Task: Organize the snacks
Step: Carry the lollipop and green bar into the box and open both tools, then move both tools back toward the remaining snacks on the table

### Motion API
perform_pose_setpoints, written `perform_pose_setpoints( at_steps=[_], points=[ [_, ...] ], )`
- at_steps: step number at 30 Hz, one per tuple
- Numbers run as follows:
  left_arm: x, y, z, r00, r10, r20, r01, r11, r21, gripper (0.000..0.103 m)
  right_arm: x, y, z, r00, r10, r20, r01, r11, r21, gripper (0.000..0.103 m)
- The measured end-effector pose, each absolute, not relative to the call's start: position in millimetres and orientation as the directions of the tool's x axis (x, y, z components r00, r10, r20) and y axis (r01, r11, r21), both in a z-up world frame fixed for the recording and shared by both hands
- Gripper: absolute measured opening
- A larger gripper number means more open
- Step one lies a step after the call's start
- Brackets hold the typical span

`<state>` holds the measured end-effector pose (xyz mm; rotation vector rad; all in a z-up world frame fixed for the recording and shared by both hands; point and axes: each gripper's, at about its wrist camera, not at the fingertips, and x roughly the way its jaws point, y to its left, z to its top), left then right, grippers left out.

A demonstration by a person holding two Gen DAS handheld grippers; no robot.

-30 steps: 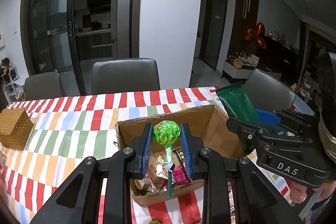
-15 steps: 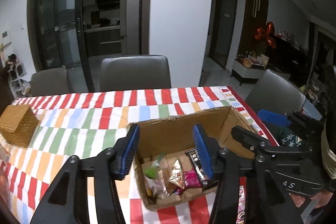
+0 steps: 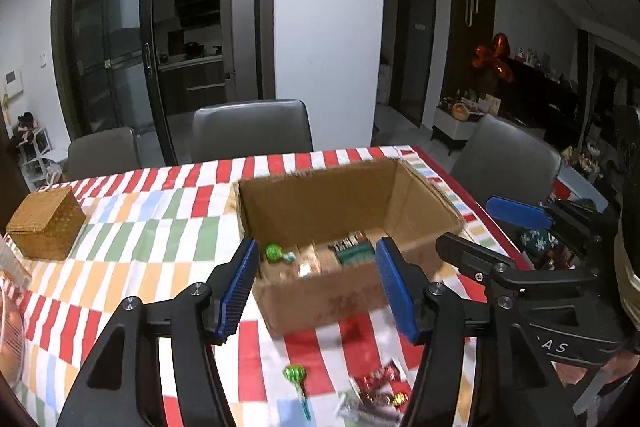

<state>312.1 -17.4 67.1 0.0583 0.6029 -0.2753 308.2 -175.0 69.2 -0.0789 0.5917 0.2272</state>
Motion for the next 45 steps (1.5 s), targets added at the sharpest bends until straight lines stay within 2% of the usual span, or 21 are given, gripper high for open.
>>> perform_pose_setpoints(
  at_steps=[11,22,27,37,45],
  points=[
    [249.8,-7.6,35.4,0.765,-0.193,-0.615,0.273,0.961,0.038,0.062,251.7,-168.8,38.5,0.763,0.216,-0.609,-0.280,0.960,-0.010,0.069],
    [212.7,1.7,-16.8,0.690,-0.211,-0.693,0.320,0.947,0.030,0.062,219.4,-150.2,-5.4,0.680,0.234,-0.694,-0.342,0.940,-0.018,0.068],
    [204.5,3.7,-42.6,0.649,-0.228,-0.726,0.345,0.938,0.015,0.061,213.6,-140.0,-26.8,0.631,0.240,-0.738,-0.375,0.927,-0.020,0.063],
    [213.2,3.3,-82.7,0.569,-0.278,-0.774,0.388,0.921,-0.046,0.061,219.1,-133.7,-68.7,0.532,0.257,-0.807,-0.402,0.915,0.027,0.046],
    [229.6,-1.1,-112.6,0.495,-0.297,-0.817,0.393,0.915,-0.094,0.055,230.6,-132.9,-91.0,0.484,0.251,-0.838,-0.401,0.915,0.043,0.041]
  ],
)
